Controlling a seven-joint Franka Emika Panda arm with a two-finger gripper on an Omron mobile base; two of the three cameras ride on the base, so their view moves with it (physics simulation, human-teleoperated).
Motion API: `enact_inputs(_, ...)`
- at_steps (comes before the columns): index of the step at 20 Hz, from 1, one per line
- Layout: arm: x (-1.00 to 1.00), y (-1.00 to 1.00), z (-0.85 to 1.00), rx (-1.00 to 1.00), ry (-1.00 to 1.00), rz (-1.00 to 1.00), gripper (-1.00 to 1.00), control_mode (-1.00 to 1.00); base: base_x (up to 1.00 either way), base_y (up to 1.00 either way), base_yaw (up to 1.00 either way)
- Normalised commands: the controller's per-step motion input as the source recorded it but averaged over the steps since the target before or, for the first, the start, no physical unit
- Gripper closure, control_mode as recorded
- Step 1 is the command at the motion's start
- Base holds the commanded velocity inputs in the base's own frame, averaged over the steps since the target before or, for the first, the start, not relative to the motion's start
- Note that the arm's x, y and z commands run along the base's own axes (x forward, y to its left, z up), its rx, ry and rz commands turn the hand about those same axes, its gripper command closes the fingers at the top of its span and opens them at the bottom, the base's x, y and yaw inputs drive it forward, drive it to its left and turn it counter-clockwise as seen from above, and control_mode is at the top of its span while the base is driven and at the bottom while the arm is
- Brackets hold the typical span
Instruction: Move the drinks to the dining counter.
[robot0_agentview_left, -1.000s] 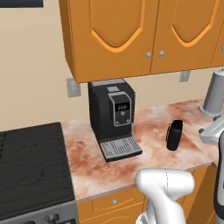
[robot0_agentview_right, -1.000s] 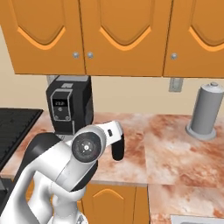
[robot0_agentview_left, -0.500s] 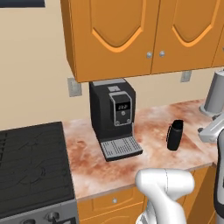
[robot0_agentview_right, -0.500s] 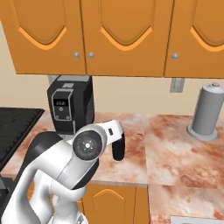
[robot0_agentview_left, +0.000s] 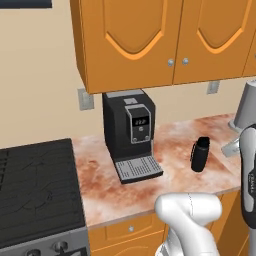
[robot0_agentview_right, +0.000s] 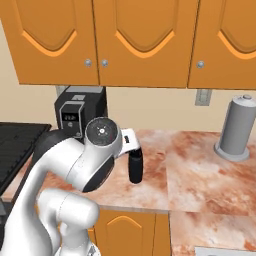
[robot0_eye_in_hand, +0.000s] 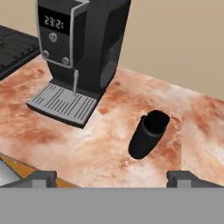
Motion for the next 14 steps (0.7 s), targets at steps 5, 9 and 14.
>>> enact_inputs(5, 0.20, 0.00, -0.26, 0.00, 0.18, -0.07, -1.00, -1.00, 0.00, 0.00, 0.00)
enact_inputs(9, 0.21, 0.00, -0.46, 0.00, 0.12, -0.06, -1.00, -1.00, 0.00, 0.00, 0.00)
enact_inputs(14, 0.15, 0.00, -0.45, 0.04, 0.03, -0.07, -1.00, -1.00, 0.00, 0.00, 0.00)
